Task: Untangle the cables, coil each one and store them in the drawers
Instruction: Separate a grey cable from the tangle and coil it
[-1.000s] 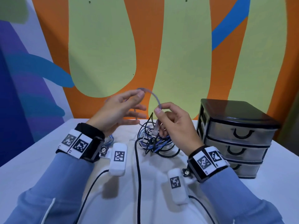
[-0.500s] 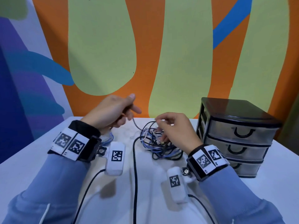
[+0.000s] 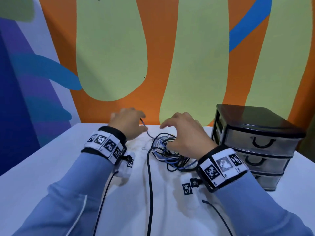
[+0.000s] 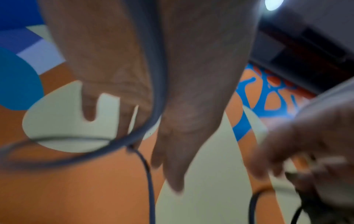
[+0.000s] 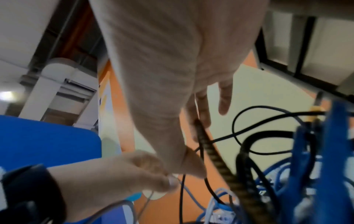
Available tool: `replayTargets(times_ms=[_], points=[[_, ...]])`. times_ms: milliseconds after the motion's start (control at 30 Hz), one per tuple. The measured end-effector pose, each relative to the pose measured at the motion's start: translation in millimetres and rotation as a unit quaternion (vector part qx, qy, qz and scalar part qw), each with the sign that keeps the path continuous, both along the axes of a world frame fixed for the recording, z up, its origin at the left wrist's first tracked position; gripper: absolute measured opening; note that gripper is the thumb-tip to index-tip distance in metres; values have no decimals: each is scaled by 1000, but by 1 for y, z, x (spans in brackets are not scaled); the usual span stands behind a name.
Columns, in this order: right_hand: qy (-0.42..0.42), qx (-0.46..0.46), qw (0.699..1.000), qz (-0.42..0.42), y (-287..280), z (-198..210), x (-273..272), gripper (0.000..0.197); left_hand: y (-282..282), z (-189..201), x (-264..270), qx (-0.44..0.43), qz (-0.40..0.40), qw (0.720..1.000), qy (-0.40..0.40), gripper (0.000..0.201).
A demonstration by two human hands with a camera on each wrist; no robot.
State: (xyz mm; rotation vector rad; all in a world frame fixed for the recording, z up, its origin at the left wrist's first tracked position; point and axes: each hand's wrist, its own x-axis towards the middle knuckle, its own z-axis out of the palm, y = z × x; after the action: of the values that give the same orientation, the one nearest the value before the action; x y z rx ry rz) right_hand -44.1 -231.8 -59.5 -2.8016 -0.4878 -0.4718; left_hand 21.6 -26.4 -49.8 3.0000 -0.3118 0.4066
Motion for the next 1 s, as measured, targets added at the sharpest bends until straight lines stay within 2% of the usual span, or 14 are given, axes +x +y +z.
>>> replayTargets(times_ms=[67,133,233,300,367,467,633,733,833,933,1000], points=[[61,39,997,39,4,0,9,58,-5,-6,4,56,27,997,46,45],[116,112,986,51,7,-5,21,52,-3,-9,4,59,22,997,50,38],[159,93,982,43,10,-16,35,45,-2,-7,1,16,-26,998,56,34],[169,64,983,44,13,-20,39,39,-2,-2,-2,-7,-39,999,13,34],[155,22,987,34,14,-23,40,37,-1,6,-6,-69,-39,995,-59,33],[124,11,992,4,14,-28,42,34,5,18,-10,-195,-14,966,-168,35],[10,146,989,-31,12,-30,37,27,9,23,-17,-348,34,895,-278,34],[-73,227,969,-57,12,-28,30,27,14,24,-20,-401,47,858,-318,32],[-101,319,938,-93,9,-23,30,43,16,23,-24,-433,-15,837,-335,31],[-87,301,943,-111,6,-23,32,49,8,22,-29,-446,-59,820,-354,33],[-77,272,951,-126,5,-25,34,40,7,24,-31,-452,-54,810,-369,33]])
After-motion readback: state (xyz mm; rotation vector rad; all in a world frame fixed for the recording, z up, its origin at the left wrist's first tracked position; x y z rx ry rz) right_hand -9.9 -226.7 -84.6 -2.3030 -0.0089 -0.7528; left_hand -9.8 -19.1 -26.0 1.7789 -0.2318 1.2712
